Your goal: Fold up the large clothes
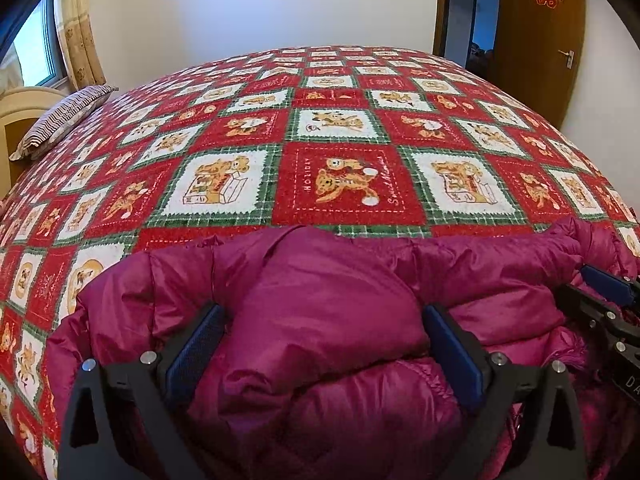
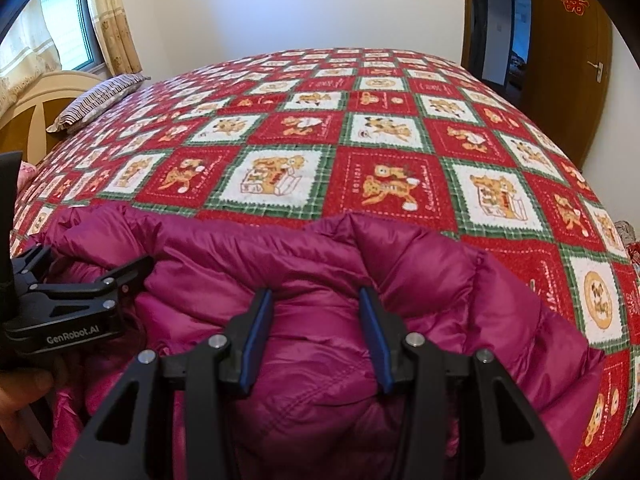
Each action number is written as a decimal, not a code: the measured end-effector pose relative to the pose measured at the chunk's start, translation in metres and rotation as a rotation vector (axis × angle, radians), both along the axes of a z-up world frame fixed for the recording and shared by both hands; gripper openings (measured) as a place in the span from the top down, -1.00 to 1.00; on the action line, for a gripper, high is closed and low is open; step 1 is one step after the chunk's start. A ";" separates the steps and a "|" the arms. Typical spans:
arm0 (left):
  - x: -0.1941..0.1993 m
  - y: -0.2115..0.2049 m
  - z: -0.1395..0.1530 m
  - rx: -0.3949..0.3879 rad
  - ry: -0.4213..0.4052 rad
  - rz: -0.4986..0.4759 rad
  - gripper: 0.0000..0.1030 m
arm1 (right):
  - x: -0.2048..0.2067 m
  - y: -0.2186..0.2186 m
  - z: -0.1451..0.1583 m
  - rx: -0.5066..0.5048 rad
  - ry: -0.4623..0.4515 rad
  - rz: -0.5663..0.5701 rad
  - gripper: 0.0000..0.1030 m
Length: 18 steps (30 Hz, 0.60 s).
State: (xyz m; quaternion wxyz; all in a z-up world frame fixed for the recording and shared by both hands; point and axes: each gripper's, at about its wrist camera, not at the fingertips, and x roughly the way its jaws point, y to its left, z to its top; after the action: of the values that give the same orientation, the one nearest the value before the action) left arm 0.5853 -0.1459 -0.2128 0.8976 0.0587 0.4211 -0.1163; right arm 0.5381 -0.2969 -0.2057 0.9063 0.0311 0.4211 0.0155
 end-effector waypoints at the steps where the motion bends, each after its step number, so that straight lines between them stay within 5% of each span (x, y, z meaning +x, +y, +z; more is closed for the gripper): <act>1: 0.000 -0.001 0.000 0.003 -0.001 0.001 -0.94 | 0.000 0.000 0.000 -0.002 0.002 0.000 0.06; 18: 0.000 -0.002 -0.001 0.016 -0.004 0.000 -0.95 | 0.001 0.002 -0.002 -0.015 0.007 0.002 0.06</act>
State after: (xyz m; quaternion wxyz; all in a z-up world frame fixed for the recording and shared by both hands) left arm 0.5851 -0.1483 -0.2140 0.8979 0.0661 0.4203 -0.1126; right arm 0.5393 -0.2953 -0.2079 0.9050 0.0241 0.4245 0.0131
